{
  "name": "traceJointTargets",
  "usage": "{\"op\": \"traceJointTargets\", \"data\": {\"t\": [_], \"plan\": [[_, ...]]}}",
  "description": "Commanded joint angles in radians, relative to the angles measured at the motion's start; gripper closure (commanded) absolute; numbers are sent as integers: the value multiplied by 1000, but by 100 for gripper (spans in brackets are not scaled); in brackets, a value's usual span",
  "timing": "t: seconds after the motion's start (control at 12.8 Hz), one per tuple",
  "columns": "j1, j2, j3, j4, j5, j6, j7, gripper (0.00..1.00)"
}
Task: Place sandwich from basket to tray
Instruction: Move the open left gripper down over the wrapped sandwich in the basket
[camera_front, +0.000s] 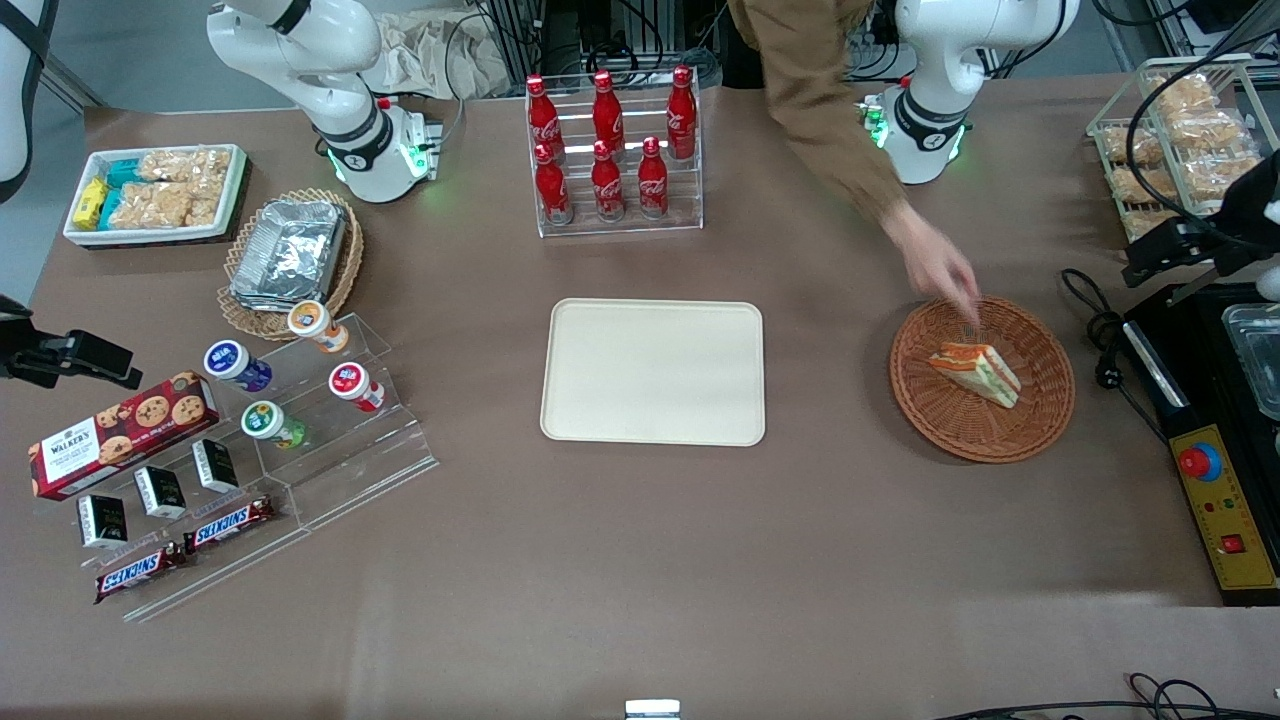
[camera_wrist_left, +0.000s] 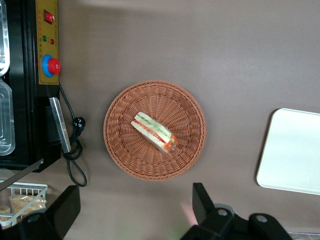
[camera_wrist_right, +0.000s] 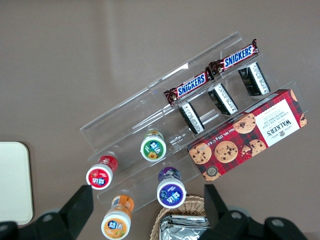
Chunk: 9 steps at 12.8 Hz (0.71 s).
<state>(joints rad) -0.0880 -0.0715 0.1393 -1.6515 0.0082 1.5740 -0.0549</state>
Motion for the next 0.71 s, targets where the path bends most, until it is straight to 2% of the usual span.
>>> {"op": "traceJointTargets", "data": {"t": [0.0,0.24,0.47,0.63], "plan": [[5,18,3,30,-7,-8,14,0],[4,27,2,22,9,-8,-72,0],[-1,41,-7,-43,9,10,-507,0],[-3,22,-9,-131,10,70,-583,0]]}}
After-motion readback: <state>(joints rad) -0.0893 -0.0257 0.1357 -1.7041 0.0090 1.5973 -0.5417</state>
